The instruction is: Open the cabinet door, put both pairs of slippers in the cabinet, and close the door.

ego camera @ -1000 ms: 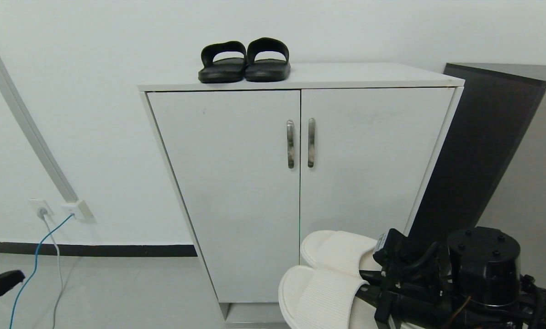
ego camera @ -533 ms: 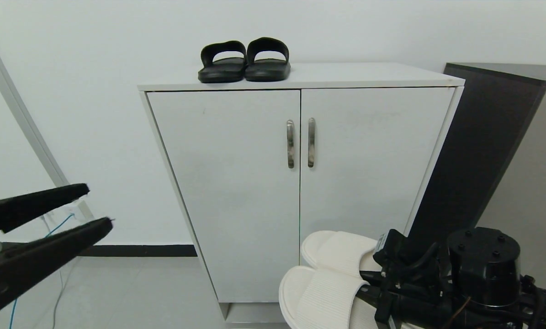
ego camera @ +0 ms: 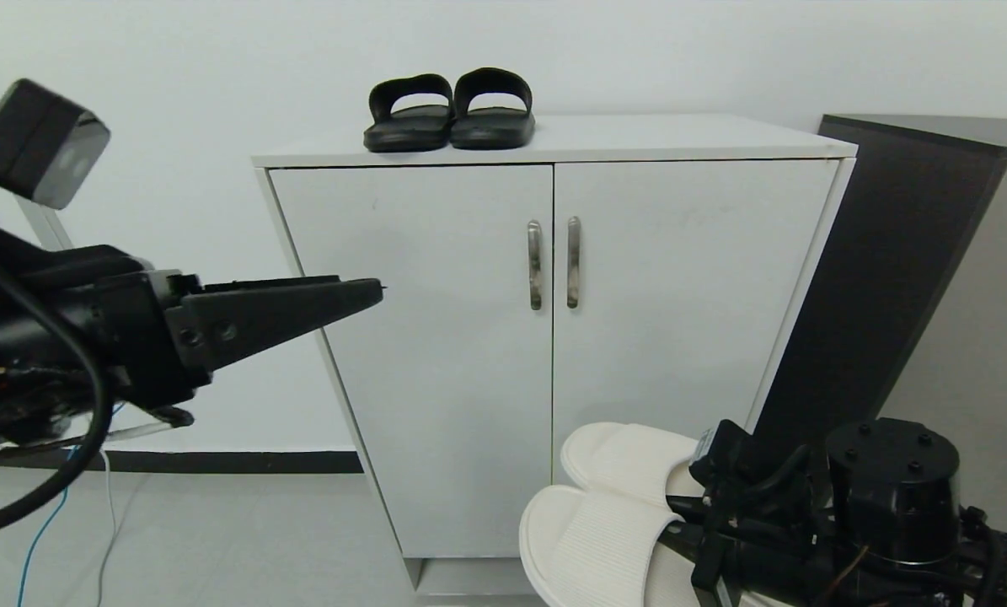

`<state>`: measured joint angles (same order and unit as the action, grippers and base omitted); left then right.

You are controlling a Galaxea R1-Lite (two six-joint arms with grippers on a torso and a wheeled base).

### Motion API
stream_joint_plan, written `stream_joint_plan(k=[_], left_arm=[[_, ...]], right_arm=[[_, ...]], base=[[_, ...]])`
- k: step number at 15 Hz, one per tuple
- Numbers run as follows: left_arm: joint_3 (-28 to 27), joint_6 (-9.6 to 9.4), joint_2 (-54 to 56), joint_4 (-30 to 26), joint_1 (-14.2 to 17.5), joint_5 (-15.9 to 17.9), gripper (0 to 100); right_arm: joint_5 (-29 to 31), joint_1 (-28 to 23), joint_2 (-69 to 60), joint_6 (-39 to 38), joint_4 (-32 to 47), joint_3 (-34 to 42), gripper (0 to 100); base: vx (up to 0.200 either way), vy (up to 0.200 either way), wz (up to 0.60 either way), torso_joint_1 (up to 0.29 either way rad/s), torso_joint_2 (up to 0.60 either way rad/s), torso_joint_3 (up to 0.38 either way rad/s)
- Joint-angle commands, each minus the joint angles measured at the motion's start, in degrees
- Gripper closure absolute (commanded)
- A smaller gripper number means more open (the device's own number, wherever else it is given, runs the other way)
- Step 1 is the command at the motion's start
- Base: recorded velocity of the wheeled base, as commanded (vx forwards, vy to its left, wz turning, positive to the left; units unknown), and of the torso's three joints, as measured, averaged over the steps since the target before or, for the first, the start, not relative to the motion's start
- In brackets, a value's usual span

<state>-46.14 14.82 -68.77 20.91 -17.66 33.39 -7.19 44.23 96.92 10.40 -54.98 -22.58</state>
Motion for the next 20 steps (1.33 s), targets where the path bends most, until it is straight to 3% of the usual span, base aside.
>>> stream_joint_plan(k=[1,5,7,11,14,16,18,20], left_arm=[[-3.8,0.91,-7.7,3.2,-4.0,0.0,0],[-11.1,5.22,-15.0,5.0,-10.6,0.2,0],[-14.8,5.30,-18.9,5.0,-12.7,0.4,0],[-21.6,5.39,-26.9,4.3,-13.2,1.8,0],[-26.5,6.97,-31.6,3.7,-14.9,1.8,0],[-28.9,7.06,-34.4,3.7,-15.5,0.3,0],[-32.1,8.29,-37.3,3.4,-15.5,-5.4,0],[-33.0,8.56,-38.3,3.4,-15.4,-7.6,0]], right_arm=[[-0.1,-0.1,0.0,0.0,0.0,-0.2,100],[-0.1,-1.2,0.3,0.0,0.0,-0.3,100],[-0.1,-1.3,0.5,0.0,0.0,-0.3,100],[0.0,-1.7,0.1,0.1,0.0,-0.3,100],[-0.1,-1.7,0.2,0.1,0.0,-0.4,100],[0.0,-1.7,0.3,0.1,0.0,-0.1,100],[0.0,-1.7,0.3,0.1,0.0,0.0,100],[0.0,-1.7,0.3,0.1,0.0,0.0,100]], base=[[0.000,0.000,0.00,0.000,0.00,0.000],[0.000,0.000,0.00,0.000,0.00,0.000],[0.000,0.000,0.00,0.000,0.00,0.000],[0.000,0.000,0.00,0.000,0.00,0.000],[0.000,0.000,0.00,0.000,0.00,0.000],[0.000,0.000,0.00,0.000,0.00,0.000],[0.000,0.000,0.00,0.000,0.00,0.000],[0.000,0.000,0.00,0.000,0.00,0.000]])
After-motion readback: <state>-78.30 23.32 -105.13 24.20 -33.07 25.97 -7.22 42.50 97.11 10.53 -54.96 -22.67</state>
